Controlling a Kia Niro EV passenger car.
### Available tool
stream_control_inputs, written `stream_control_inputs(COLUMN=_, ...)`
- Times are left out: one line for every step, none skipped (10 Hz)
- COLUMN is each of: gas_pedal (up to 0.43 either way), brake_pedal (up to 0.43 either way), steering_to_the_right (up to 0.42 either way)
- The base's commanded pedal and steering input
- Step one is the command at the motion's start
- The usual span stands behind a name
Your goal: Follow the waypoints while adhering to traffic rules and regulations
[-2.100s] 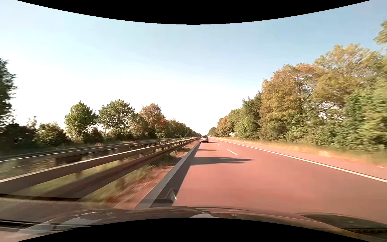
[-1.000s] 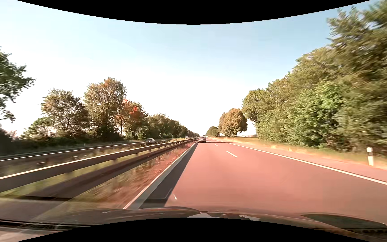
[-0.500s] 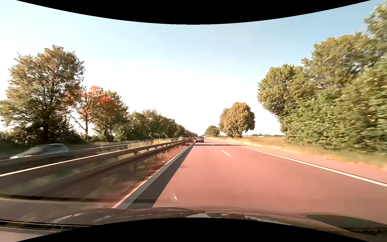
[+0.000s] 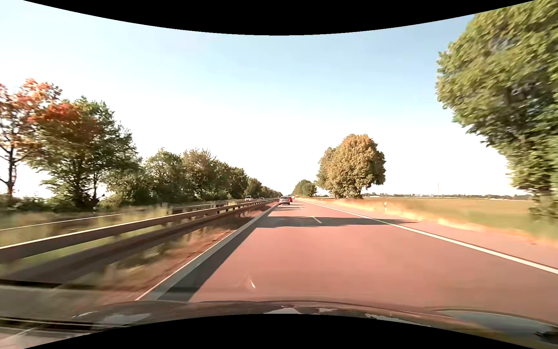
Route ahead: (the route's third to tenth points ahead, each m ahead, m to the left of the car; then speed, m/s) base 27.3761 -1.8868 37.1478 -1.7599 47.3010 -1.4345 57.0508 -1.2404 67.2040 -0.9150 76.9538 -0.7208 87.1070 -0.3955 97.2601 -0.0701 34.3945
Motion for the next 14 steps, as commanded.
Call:
stream_control_inputs(gas_pedal=0.260, brake_pedal=0.006, steering_to_the_right=0.004)
stream_control_inputs(gas_pedal=0.268, brake_pedal=0.006, steering_to_the_right=0.003)
stream_control_inputs(gas_pedal=0.268, brake_pedal=0.006, steering_to_the_right=0.003)
stream_control_inputs(gas_pedal=0.268, brake_pedal=0.006, steering_to_the_right=0.003)
stream_control_inputs(gas_pedal=0.268, brake_pedal=0.006, steering_to_the_right=0.003)
stream_control_inputs(gas_pedal=0.268, brake_pedal=0.006, steering_to_the_right=0.003)
stream_control_inputs(gas_pedal=0.268, brake_pedal=0.006, steering_to_the_right=0.003)
stream_control_inputs(gas_pedal=0.268, brake_pedal=0.006, steering_to_the_right=0.002)
stream_control_inputs(gas_pedal=0.268, brake_pedal=0.006, steering_to_the_right=0.001)
stream_control_inputs(gas_pedal=0.268, brake_pedal=0.006, steering_to_the_right=0.000)
stream_control_inputs(gas_pedal=0.268, brake_pedal=0.006, steering_to_the_right=-0.002)
stream_control_inputs(gas_pedal=0.268, brake_pedal=0.006, steering_to_the_right=-0.003)
stream_control_inputs(gas_pedal=0.268, brake_pedal=0.006, steering_to_the_right=-0.004)
stream_control_inputs(gas_pedal=0.268, brake_pedal=0.006, steering_to_the_right=-0.006)
